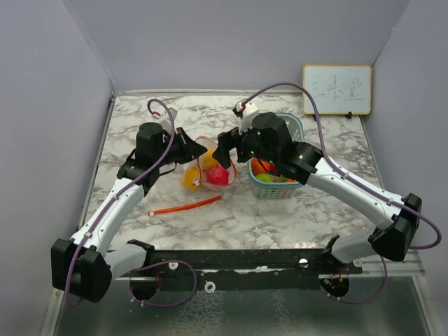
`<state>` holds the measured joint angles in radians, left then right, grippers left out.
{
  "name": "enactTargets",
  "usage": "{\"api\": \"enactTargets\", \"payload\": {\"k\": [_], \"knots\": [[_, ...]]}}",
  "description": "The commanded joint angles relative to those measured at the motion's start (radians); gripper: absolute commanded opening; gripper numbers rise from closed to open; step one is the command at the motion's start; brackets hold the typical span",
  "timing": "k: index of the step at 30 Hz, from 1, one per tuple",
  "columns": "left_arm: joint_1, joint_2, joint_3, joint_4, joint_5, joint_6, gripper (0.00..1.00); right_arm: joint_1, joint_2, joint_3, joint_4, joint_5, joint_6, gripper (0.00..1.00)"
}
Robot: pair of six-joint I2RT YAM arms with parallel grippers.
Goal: Place the food in the zip-top bag and seal the zipper
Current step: Place the fake vegetable in the zipper food storage bag, then zip the zipper food storage bag at the center of the board.
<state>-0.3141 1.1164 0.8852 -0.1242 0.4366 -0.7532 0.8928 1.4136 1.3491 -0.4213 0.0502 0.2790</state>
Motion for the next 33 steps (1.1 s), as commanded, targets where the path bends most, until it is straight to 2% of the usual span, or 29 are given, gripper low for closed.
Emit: {"api": "enactTargets", "payload": {"k": [1, 3, 7, 10, 13, 19, 31, 33], "knots": [[0.001, -0.036, 0.001, 0.026, -0.014, 0.005, 0.00, -0.002, 0.040, 0.055, -0.044, 0.069, 0.013, 0.97], [0.001, -0.035, 0.009, 0.013, -0.007, 0.018, 0.00, -0.002, 0.032, 0.032, -0.028, 0.004, -0.035, 0.90], [0.000, -0.031, 0.021, -0.005, -0.036, 0.051, 0.00, -0.002, -0.033, -0.099, 0.088, -0.233, -0.171, 0.83], [0.001, -0.022, 0.020, 0.010, -0.039, 0.049, 0.00, -0.001, -0.050, -0.153, 0.107, -0.406, -0.247, 0.80], [0.001, -0.012, 0.015, 0.033, -0.029, 0.040, 0.00, 0.005, -0.035, -0.201, 0.141, -0.497, -0.267, 0.77], [0.001, 0.006, 0.022, 0.033, -0.025, 0.047, 0.00, 0.030, -0.008, -0.256, 0.250, -0.504, -0.281, 0.78], [0.000, -0.012, 0.044, 0.043, 0.035, 0.021, 0.00, 0.056, 0.095, -0.266, 0.389, -0.460, -0.282, 0.78], [0.001, -0.014, 0.043, 0.046, 0.046, 0.016, 0.00, 0.060, 0.106, -0.264, 0.396, -0.454, -0.284, 0.68]]}}
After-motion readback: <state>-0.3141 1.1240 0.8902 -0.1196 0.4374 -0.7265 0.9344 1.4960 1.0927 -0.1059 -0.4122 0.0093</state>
